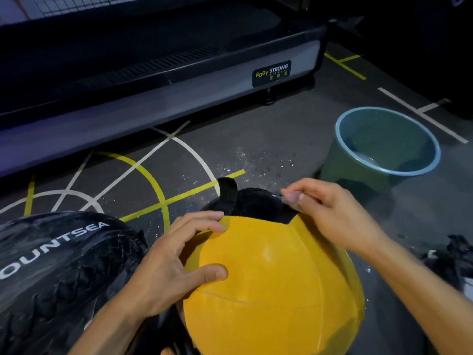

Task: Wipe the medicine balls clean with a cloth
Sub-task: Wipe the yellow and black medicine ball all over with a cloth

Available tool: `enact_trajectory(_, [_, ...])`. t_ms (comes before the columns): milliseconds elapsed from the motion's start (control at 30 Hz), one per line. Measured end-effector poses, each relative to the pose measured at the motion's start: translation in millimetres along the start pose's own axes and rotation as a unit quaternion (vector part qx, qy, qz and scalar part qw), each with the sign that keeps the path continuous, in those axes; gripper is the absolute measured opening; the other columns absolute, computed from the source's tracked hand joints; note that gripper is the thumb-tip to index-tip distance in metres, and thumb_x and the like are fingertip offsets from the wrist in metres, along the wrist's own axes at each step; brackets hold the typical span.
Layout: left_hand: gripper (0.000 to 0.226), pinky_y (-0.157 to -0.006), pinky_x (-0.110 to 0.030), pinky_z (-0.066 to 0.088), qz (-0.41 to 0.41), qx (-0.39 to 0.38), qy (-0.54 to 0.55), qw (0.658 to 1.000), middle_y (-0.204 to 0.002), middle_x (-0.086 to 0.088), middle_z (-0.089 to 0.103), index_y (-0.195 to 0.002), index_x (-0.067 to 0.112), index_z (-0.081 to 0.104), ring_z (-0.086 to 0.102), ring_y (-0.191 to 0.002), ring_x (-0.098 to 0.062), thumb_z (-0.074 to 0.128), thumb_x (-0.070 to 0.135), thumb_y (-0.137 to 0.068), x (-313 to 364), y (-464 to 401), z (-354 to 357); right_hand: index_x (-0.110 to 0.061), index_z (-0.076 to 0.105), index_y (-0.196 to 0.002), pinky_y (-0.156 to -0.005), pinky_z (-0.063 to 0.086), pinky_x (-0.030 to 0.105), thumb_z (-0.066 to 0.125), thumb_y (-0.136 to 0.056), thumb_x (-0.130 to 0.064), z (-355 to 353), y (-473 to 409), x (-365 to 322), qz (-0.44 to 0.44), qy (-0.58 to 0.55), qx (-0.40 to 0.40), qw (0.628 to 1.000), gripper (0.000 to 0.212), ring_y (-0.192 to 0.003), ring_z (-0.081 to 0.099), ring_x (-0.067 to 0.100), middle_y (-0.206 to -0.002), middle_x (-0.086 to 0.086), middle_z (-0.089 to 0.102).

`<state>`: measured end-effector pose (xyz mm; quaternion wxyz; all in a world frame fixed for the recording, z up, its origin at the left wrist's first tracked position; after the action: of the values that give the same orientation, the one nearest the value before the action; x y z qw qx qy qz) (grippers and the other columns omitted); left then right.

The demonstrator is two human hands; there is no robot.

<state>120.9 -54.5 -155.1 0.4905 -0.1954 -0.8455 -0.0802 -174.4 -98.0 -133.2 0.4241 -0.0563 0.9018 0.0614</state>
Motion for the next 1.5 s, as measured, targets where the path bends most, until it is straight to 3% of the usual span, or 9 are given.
enact_trajectory(167, [0.049,-0.103,-0.046,0.048,0.036,0.024,0.014,0.999,-0.135,0.016,0.061,-0.123,0.042,0.061,0.057,-0.128,-0.016,0.079,0.053,-0.079,6,-5,8,-0.026,0.071,-0.104,-0.082,0.053,0.032,0.055,-0.101,-0.01,25,22,-95,-0.19,-0.057,-0.241,0.95,0.024,-0.089,0.067,0.005,-0.094,-0.013,0.074])
enact_trajectory(400, [0.046,-0.106,-0.039,0.041,-0.009,0.002,0.037,0.999,-0.147,0.019,0.054,-0.11,0.036,0.057,0.046,-0.14,-0.011,0.082,0.052,-0.074,2,1,10,-0.036,0.068,-0.093,-0.08,0.057,0.041,0.048,-0.101,-0.013,-7,-51,-31,-0.028,-0.053,0.165,0.985,0.031,-0.085,0.068,0.003,-0.093,-0.018,0.074])
enact_trajectory(600, [0.044,-0.109,-0.046,0.043,-0.013,0.021,0.036,0.999,-0.145,0.015,0.057,-0.109,0.035,0.059,0.05,-0.138,-0.013,0.08,0.054,-0.075,-4,-3,5,-0.016,0.07,-0.107,-0.09,0.051,0.026,0.05,-0.105,-0.003,13,11,-66,-0.174,-0.072,-0.23,0.955,0.024,-0.102,0.068,0.007,-0.103,-0.005,0.074])
enact_trajectory(733, [0.045,-0.11,-0.048,0.042,-0.025,0.02,0.045,0.998,-0.148,0.02,0.053,-0.111,0.032,0.059,0.046,-0.141,-0.009,0.078,0.054,-0.076,-2,-4,5,-0.02,0.068,-0.102,-0.088,0.057,0.033,0.048,-0.105,-0.006,-8,-18,-47,-0.108,-0.065,0.063,0.99,0.025,-0.097,0.07,0.006,-0.1,-0.008,0.075])
enact_trajectory(867, [0.049,-0.11,-0.051,0.043,-0.044,0.017,0.005,0.999,-0.15,0.026,0.048,-0.119,0.042,0.059,0.042,-0.14,0.0,0.074,0.061,-0.076,-9,-13,-8,-0.025,0.071,-0.106,-0.09,0.051,0.021,0.05,-0.106,-0.009,5,-5,-36,-0.072,-0.097,-0.059,0.991,0.026,-0.102,0.068,-0.003,-0.102,-0.016,0.075])
enact_trajectory(933, [0.042,-0.111,-0.059,0.041,-0.054,0.046,-0.066,0.995,-0.149,0.03,0.044,-0.122,0.048,0.057,0.04,-0.139,0.003,0.072,0.057,-0.084,-13,-21,-21,-0.025,0.073,-0.103,-0.086,0.049,0.016,0.05,-0.105,-0.005,-2,-2,-14,-0.036,-0.178,0.033,0.983,0.03,-0.103,0.069,0.001,-0.1,-0.014,0.076])
enact_trajectory(1100, [0.039,-0.116,-0.051,0.036,0.035,0.106,-0.173,0.979,-0.149,0.021,0.048,-0.135,0.045,0.055,0.041,-0.142,-0.007,0.066,0.042,-0.097,16,-46,-41,-0.032,0.073,-0.097,-0.07,0.056,0.029,0.055,-0.1,-0.014,-20,10,62,0.178,-0.284,0.289,0.897,0.026,-0.096,0.071,0.017,-0.1,-0.002,0.076])
enact_trajectory(1267, [0.074,-0.121,-0.053,0.019,0.012,-0.048,-0.237,0.97,-0.162,0.034,0.018,-0.143,0.06,0.044,0.01,-0.155,-0.012,0.053,0.086,-0.075,9,-63,-29,-0.01,0.066,-0.111,-0.065,0.058,0.027,0.048,-0.105,-0.014,-7,51,104,0.296,-0.528,0.269,0.749,0.019,-0.065,0.07,0.009,-0.079,0.001,0.075])
enact_trajectory(1500, [0.077,-0.117,-0.05,0.028,-0.021,-0.027,-0.251,0.967,-0.158,0.034,0.027,-0.14,0.062,0.047,0.025,-0.147,-0.017,0.054,0.09,-0.068,8,-96,-28,0.002,0.061,-0.127,-0.097,0.056,0.033,0.052,-0.103,-0.017,43,80,117,0.342,-0.633,0.262,0.643,0.033,-0.112,0.07,0.018,-0.113,0.015,0.075])
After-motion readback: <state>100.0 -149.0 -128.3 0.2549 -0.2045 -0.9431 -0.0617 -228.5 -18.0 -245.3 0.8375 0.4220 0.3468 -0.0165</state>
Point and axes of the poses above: each hand's wrist, its own y-axis away from the middle knuckle, its own z-axis out of the palm, x = y × z, the point moved 1 cm from there along -y, towards the middle knuckle
